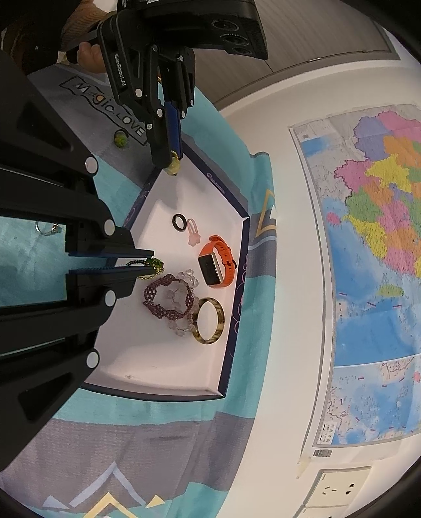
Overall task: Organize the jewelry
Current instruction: 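Carry the yellow-green ring with the left tool while the right tool carries the green-stone ring over the tray, then lower the yellow-green ring into the tray with the left tool while the right tool lowers the green-stone ring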
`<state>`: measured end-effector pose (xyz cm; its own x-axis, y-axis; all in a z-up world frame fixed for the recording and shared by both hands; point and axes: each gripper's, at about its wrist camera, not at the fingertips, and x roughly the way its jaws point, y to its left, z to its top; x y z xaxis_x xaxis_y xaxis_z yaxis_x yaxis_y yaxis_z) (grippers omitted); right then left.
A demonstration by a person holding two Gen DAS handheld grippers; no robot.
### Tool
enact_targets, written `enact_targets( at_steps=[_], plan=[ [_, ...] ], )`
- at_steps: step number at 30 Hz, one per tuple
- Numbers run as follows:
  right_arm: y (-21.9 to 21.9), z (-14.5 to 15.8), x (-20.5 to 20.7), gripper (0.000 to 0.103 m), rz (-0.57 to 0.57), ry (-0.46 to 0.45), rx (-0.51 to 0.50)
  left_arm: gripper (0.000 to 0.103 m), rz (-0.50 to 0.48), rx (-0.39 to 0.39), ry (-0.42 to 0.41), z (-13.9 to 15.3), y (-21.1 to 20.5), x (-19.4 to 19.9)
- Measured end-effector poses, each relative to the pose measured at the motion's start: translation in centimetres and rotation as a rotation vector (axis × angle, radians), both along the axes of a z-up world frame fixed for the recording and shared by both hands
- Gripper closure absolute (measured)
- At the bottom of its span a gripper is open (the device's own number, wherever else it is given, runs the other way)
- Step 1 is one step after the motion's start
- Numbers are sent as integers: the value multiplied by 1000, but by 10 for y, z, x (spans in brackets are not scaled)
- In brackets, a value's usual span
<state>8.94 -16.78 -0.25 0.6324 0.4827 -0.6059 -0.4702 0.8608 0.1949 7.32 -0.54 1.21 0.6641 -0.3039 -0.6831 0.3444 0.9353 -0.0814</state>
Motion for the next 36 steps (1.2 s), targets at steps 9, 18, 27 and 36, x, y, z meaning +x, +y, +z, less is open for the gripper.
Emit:
enact_targets(
  at_steps=[9, 18, 27, 36],
  plan=[
    [0, 0, 8, 100, -4, 1, -10, 88, 11, 8, 5, -3, 1, 12],
    [0, -2, 17, 100, -11, 7, -15, 88, 18, 18, 10, -5, 1, 22],
    [1, -5, 24, 100, -11, 17, -13, 88, 21, 21, 16, -8, 1, 28],
    [1, -6, 28, 100, -12, 22, -9, 88, 28, 24, 23, -12, 1, 33]
  ],
)
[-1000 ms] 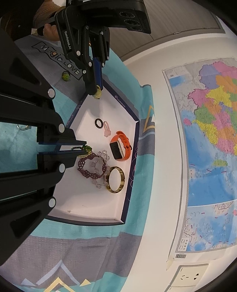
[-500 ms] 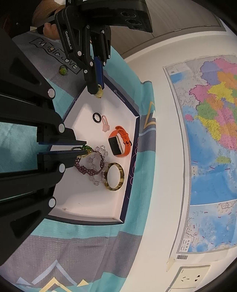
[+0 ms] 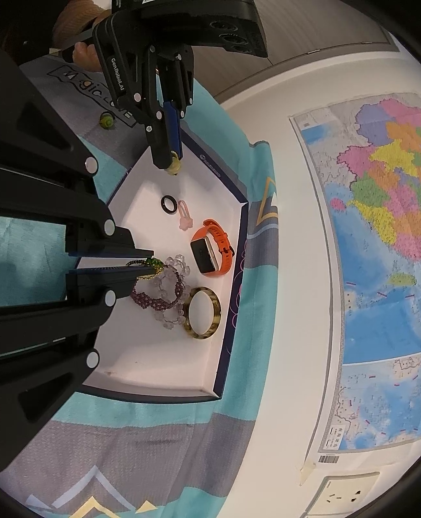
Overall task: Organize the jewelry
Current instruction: 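Lower the yellow-green ring into the tray with the left tool while the right tool lowers the green-stone ring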
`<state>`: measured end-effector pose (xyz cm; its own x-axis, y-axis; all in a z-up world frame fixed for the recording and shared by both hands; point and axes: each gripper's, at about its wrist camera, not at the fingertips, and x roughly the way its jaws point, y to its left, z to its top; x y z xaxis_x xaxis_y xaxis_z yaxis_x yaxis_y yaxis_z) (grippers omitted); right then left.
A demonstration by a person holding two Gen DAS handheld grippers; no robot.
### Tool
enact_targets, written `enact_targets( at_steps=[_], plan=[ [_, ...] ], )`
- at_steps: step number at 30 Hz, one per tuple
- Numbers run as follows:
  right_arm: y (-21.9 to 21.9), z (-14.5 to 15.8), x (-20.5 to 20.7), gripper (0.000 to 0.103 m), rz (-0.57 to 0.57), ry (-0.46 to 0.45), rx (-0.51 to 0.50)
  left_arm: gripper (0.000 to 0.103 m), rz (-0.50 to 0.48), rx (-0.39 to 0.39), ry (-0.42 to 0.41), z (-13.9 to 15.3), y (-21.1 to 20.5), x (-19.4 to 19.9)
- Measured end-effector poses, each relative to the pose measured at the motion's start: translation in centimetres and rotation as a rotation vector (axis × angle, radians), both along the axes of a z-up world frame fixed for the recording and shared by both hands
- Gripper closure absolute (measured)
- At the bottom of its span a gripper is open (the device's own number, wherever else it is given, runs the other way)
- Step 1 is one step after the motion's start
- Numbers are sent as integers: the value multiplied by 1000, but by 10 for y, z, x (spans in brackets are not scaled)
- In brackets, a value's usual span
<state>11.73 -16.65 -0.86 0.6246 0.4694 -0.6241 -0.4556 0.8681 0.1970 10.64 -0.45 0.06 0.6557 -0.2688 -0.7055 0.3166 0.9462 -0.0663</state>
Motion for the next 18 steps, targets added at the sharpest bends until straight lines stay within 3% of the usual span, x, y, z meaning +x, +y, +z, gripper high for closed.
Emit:
enact_targets(
  at_steps=[18],
  plan=[
    [7, -6, 11, 100, 1, 15, -19, 88, 11, -2, 23, -7, 2, 11]
  ],
)
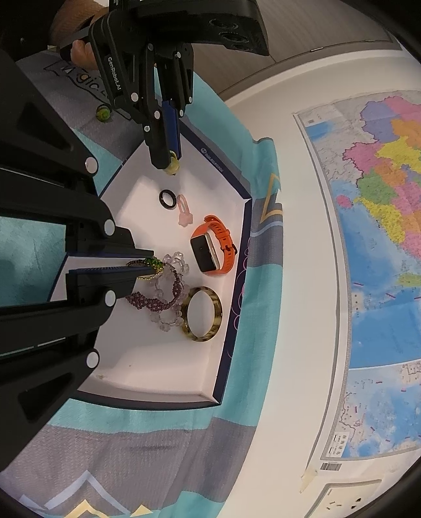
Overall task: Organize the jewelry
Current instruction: 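Lower the yellow-green ring into the tray with the left tool while the right tool lowers the green-stone ring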
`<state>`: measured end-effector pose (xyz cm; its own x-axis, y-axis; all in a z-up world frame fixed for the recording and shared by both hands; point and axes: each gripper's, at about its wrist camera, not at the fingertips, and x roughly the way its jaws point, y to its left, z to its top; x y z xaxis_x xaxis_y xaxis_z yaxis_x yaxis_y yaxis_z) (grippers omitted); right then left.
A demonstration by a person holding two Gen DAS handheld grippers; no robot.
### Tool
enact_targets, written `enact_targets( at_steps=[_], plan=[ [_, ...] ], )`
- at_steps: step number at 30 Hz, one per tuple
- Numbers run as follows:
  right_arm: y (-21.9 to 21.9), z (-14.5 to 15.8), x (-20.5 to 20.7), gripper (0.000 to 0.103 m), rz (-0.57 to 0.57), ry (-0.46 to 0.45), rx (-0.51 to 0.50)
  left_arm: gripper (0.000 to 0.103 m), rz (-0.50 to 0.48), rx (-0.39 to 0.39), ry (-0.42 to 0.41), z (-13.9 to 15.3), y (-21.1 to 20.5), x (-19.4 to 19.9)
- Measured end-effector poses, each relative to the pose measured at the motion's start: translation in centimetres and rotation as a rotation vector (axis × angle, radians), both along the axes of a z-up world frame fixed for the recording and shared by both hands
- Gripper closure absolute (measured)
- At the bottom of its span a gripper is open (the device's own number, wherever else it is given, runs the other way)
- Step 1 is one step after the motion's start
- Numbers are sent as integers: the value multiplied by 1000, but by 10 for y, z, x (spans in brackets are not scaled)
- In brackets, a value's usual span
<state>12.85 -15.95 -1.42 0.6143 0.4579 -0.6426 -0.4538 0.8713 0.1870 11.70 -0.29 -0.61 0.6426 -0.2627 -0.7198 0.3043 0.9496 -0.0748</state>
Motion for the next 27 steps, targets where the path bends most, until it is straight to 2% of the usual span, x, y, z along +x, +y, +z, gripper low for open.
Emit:
enact_targets(
  at_steps=[27],
  plan=[
    [2, -6, 11, 100, 2, 19, -20, 88, -3, -3, 11, -2, -4, 8]
  ],
)
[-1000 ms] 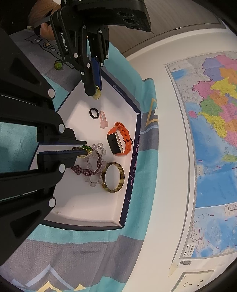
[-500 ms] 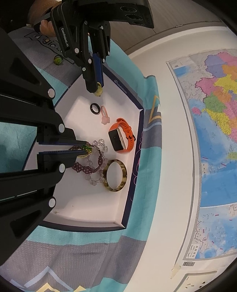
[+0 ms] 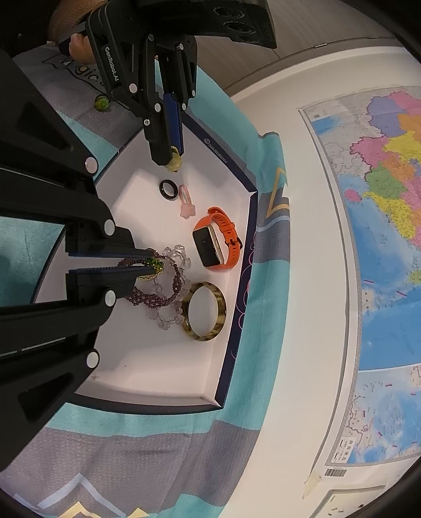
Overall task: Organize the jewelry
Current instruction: 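Lower the yellow-green ring into the tray with the left tool while the right tool lowers the green-stone ring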
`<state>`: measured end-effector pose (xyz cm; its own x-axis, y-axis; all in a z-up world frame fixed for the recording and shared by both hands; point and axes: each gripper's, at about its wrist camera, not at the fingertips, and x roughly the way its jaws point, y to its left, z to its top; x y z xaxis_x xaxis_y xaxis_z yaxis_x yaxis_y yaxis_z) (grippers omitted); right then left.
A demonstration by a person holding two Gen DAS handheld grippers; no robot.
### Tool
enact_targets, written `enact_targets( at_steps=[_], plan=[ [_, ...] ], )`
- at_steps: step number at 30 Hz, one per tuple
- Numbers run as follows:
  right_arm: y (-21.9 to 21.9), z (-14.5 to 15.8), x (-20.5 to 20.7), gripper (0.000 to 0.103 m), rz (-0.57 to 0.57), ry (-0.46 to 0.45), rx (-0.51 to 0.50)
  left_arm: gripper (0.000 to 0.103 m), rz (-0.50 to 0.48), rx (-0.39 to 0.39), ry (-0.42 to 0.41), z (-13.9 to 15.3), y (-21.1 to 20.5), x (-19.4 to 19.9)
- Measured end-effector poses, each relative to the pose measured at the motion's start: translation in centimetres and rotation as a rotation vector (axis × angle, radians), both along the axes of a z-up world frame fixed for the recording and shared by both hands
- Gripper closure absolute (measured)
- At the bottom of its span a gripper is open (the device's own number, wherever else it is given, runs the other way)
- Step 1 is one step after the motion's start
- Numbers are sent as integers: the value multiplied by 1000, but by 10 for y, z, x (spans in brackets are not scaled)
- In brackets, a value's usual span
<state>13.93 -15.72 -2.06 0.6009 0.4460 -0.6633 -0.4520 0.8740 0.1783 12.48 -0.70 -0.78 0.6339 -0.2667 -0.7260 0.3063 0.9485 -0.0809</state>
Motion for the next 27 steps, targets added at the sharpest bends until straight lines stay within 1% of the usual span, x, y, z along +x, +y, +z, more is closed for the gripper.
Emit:
enact_targets(
  at_steps=[27],
  plan=[
    [8, -9, 12, 100, 0, 28, -39, 88, -3, 0, 31, -9, -7, 9]
  ],
)
